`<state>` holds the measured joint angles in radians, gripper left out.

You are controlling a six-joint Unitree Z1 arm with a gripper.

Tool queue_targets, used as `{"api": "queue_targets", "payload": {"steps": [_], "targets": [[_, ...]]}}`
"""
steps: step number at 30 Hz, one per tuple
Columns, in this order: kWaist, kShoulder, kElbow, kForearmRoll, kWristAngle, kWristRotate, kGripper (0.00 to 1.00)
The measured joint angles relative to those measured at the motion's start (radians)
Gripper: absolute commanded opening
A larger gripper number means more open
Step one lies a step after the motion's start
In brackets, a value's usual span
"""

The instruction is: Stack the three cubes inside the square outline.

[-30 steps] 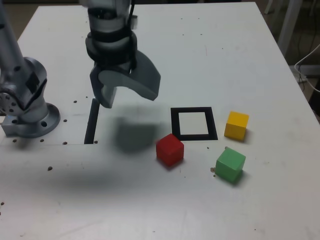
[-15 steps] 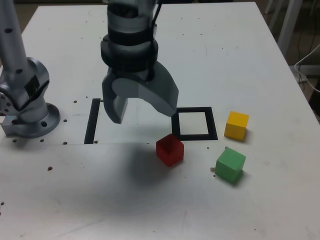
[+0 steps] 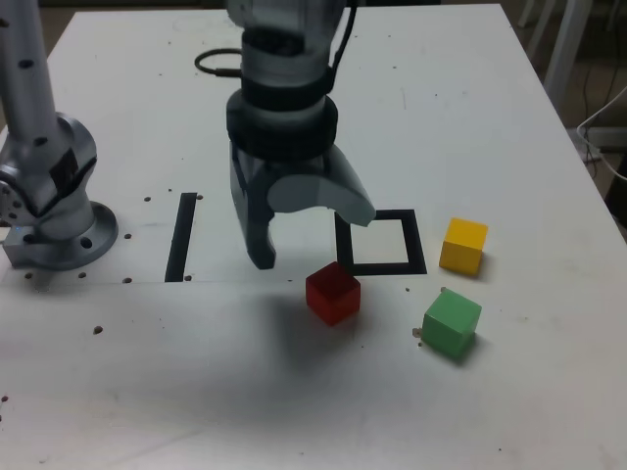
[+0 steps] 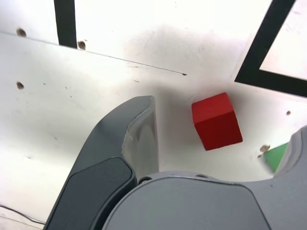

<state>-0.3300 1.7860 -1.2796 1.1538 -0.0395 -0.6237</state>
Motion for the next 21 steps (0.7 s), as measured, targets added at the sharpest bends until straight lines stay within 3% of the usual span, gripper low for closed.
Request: {"api": "queue_targets", "payload": {"steps": [11,21], "targets": [[-0.014,0.069,0.003,-0.052,-0.078,-0.141,0.94],[-0.014,0.164,-0.008,-0.143,-0.081,-0.18,0.89]]}}
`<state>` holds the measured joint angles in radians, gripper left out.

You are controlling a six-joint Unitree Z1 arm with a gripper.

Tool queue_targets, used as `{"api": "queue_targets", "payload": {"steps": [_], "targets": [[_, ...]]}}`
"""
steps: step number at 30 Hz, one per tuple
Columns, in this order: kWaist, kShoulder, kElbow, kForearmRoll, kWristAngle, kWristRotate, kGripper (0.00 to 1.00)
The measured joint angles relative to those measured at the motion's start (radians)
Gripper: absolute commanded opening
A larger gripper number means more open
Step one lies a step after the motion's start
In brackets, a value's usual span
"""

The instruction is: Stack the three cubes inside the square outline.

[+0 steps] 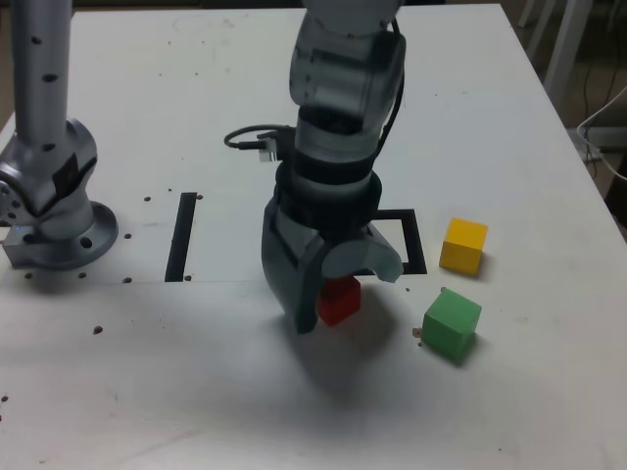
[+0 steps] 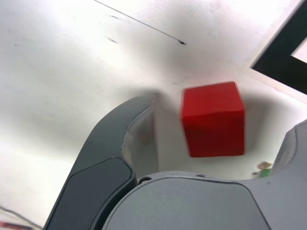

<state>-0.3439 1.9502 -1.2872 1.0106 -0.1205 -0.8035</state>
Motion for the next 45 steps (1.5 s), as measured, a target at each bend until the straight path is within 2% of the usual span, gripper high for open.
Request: {"api": "queue_targets", "payload": {"steps": [4,18,29,35,41,45], "targets": [[0.0,0.0,0.004,0.004,0.006,-0.009,0.84],[0.0,-0.018,0.013,0.025,0.01,-0.048,0.57],[0.0,-0.02,0.03,-0.007,-0.002,-0.049,0.48],[0.0,-0.027,0.038,-0.022,0.012,-0.049,0.4],[0.0,-0.036,0.038,-0.02,0.022,-0.046,0.37],[0.0,-0.05,0.033,0.001,0.041,-0.039,0.35]]}}
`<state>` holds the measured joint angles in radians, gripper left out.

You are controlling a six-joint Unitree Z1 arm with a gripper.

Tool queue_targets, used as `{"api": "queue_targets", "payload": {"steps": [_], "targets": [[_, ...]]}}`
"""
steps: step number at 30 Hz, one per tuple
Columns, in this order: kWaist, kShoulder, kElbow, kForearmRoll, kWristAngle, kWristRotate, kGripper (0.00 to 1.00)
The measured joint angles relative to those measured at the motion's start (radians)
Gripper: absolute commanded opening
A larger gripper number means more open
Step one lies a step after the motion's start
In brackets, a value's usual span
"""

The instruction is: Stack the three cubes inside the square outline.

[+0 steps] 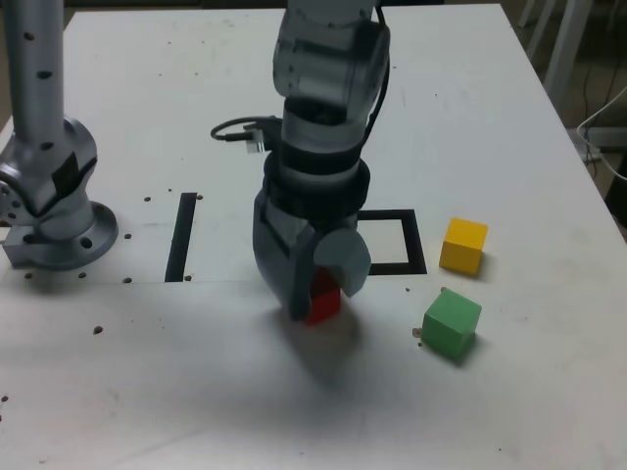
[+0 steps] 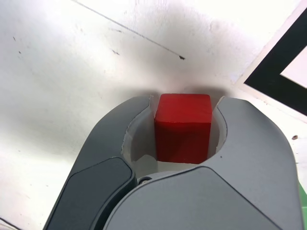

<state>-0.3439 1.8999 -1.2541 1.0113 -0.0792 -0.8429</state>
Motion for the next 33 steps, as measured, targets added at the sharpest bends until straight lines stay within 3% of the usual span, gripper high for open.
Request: {"api": "queue_targets", "payload": {"steps": [5,8,14,22,26,33], "targets": [[0.004,-0.026,-0.03,0.018,0.073,0.062,0.35],[0.025,-0.029,-0.052,0.035,0.094,0.151,0.35],[0.08,-0.029,-0.108,0.105,0.105,0.337,0.35],[0.169,0.004,-0.164,0.125,0.121,0.595,0.35],[0.206,0.03,-0.178,0.139,0.129,0.656,0.35],[0.23,0.049,-0.189,0.148,0.15,0.661,0.35]]}}
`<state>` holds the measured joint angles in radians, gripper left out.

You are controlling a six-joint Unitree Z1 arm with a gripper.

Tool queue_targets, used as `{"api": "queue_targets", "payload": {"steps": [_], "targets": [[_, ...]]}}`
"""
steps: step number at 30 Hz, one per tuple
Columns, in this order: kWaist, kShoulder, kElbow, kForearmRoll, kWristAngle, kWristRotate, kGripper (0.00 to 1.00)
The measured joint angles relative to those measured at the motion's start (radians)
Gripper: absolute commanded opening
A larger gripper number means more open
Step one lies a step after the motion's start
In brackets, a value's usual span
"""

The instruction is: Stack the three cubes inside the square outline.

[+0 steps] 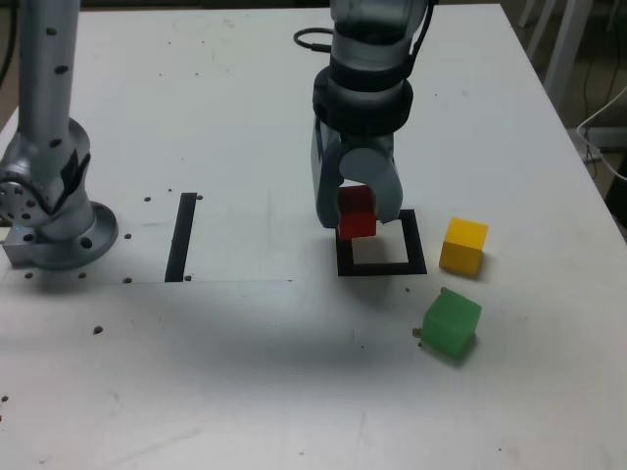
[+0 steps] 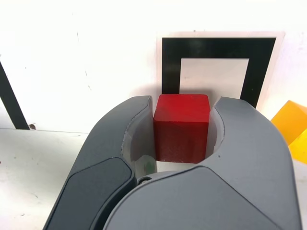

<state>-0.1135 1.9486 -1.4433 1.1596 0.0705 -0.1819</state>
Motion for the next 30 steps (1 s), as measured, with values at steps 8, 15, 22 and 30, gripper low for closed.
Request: {"api": "queue_targets", "payload": {"steps": [8,15,22,30], "targets": [[0.002,0.041,-0.005,-0.035,0.004,0.0,0.35],[0.002,0.055,-0.037,-0.043,0.015,0.015,0.35],[0.004,0.062,-0.034,-0.043,0.025,0.022,0.37],[0.005,0.062,-0.033,-0.037,-0.016,0.034,0.51]]}}
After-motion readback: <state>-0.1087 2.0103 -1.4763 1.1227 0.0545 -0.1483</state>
